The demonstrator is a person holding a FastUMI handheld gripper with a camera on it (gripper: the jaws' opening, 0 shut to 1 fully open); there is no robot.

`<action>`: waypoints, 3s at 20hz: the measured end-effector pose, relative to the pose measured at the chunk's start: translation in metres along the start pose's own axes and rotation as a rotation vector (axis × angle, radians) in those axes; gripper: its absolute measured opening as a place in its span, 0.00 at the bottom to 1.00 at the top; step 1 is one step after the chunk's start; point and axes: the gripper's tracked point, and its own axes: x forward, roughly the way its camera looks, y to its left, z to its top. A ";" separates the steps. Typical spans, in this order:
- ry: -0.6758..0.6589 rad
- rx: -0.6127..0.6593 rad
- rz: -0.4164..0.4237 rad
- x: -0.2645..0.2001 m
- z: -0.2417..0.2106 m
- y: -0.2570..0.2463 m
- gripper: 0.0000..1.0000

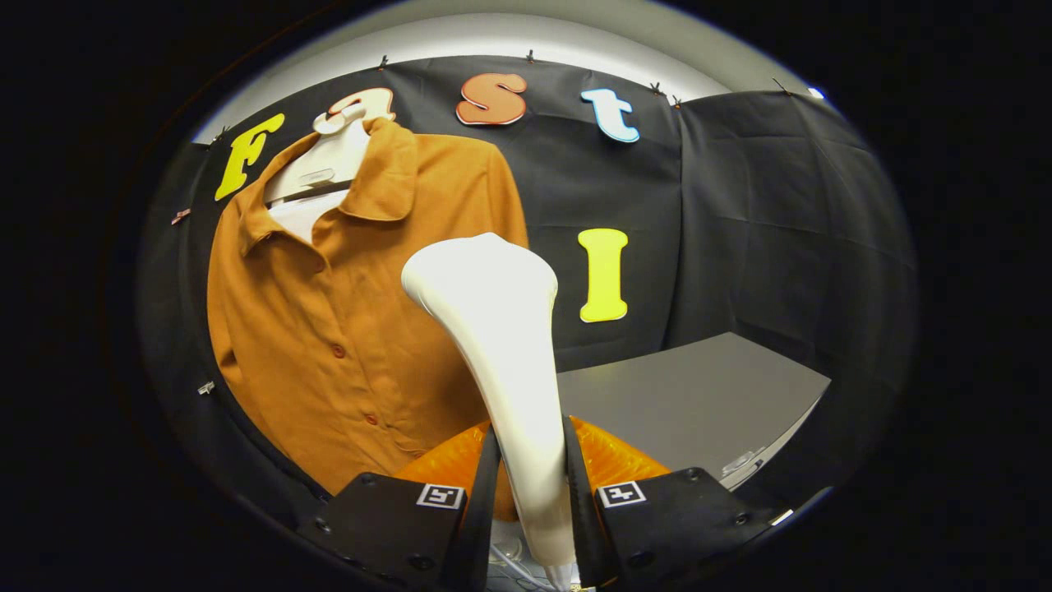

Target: Iron the clothes twice with a garment steamer, once on the left side and once on the right side.

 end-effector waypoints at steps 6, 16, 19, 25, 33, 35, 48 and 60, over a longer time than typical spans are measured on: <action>-0.013 -0.030 0.004 0.007 0.006 0.039 0.45; -0.005 -0.081 -0.072 0.027 0.010 0.055 0.45; 0.010 -0.083 -0.071 0.032 0.007 0.058 0.45; 0.060 -0.083 -0.035 0.043 -0.011 0.067 0.45; 0.161 -0.083 -0.015 0.058 -0.046 0.068 0.45; 0.183 -0.088 -0.012 0.060 -0.054 0.068 0.45; 0.370 -0.093 -0.004 0.063 -0.124 0.062 0.45; 0.534 -0.091 -0.019 0.053 -0.185 0.046 0.45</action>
